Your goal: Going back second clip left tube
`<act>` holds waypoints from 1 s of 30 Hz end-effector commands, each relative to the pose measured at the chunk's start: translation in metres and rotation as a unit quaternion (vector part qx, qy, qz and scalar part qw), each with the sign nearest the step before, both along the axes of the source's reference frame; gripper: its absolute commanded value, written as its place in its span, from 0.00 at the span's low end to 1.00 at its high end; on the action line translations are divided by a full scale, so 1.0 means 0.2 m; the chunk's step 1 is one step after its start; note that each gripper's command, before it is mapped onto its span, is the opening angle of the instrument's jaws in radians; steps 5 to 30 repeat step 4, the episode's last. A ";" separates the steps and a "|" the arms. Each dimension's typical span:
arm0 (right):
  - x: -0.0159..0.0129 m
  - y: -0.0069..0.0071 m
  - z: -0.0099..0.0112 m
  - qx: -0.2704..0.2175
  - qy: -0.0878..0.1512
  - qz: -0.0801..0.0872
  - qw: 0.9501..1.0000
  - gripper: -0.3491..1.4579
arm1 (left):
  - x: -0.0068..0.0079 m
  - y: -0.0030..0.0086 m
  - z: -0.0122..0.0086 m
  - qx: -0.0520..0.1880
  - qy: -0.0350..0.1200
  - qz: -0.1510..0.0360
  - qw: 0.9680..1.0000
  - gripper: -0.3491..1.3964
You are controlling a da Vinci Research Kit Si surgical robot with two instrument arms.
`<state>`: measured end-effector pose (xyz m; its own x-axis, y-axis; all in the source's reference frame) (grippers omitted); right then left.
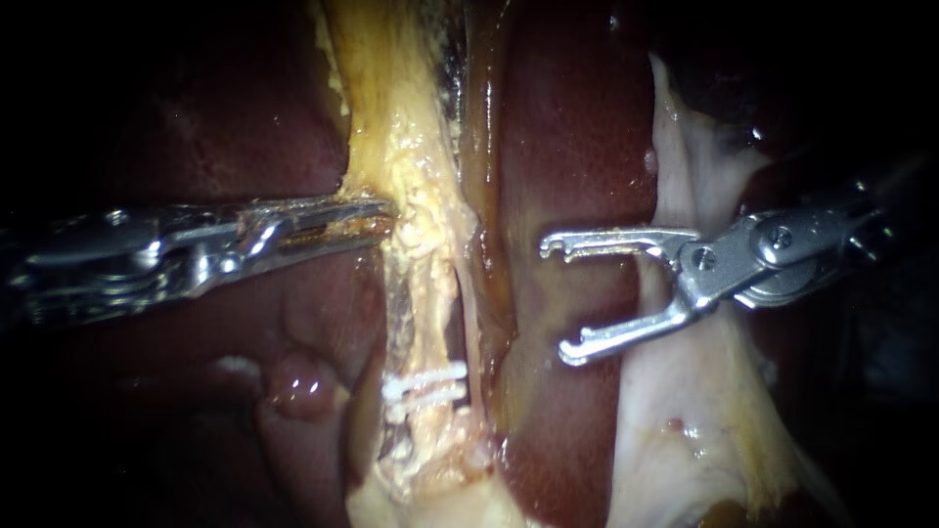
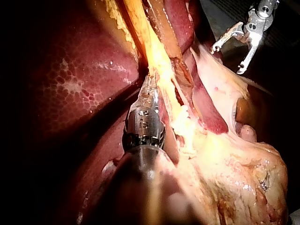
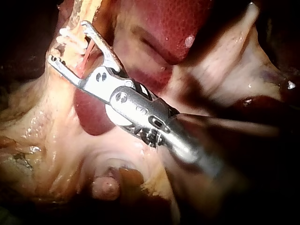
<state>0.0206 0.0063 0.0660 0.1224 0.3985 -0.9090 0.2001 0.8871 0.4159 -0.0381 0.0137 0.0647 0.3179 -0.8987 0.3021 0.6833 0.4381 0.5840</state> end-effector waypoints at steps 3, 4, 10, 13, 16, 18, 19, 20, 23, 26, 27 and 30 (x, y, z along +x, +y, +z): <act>0.000 0.000 0.000 0.000 0.000 0.000 1.000 0.52 | 0.000 0.000 0.000 0.000 0.000 0.000 1.000 0.00; 0.000 0.000 0.000 0.000 0.000 0.000 1.000 0.52 | 0.000 0.000 0.000 0.000 0.000 0.000 1.000 0.00; 0.000 0.000 0.000 0.000 0.000 0.000 1.000 0.52 | 0.000 0.000 0.000 0.000 0.000 0.000 1.000 0.00; 0.000 0.000 0.000 0.000 0.000 0.000 1.000 0.52 | 0.000 0.000 0.000 0.000 0.000 0.000 1.000 0.00; 0.000 0.000 0.000 0.000 0.000 0.000 1.000 0.52 | 0.000 0.000 0.000 0.000 0.000 0.000 1.000 0.00; 0.000 0.000 0.000 0.000 0.000 0.000 1.000 0.52 | 0.000 0.000 0.000 0.000 0.000 0.000 1.000 0.00; 0.000 0.000 0.000 0.000 0.000 0.000 1.000 0.52 | 0.000 0.000 0.000 0.000 0.000 0.000 1.000 0.00; 0.000 0.000 0.000 0.000 0.000 0.000 1.000 0.52 | 0.000 0.000 0.000 0.000 0.000 0.000 1.000 0.00; 0.000 0.000 0.000 0.000 0.000 0.000 1.000 0.52 | 0.000 0.000 0.000 0.000 0.000 0.000 1.000 0.00; 0.000 0.000 0.000 0.000 0.000 0.000 1.000 0.52 | 0.000 0.000 0.000 0.000 0.000 0.000 1.000 0.00; 0.000 0.000 0.000 0.000 0.000 0.000 1.000 0.52 | 0.000 0.000 0.000 0.000 0.000 0.000 1.000 0.00; 0.000 0.000 0.000 0.000 0.000 0.000 1.000 0.52 | 0.000 0.000 0.000 0.000 0.000 0.000 1.000 0.00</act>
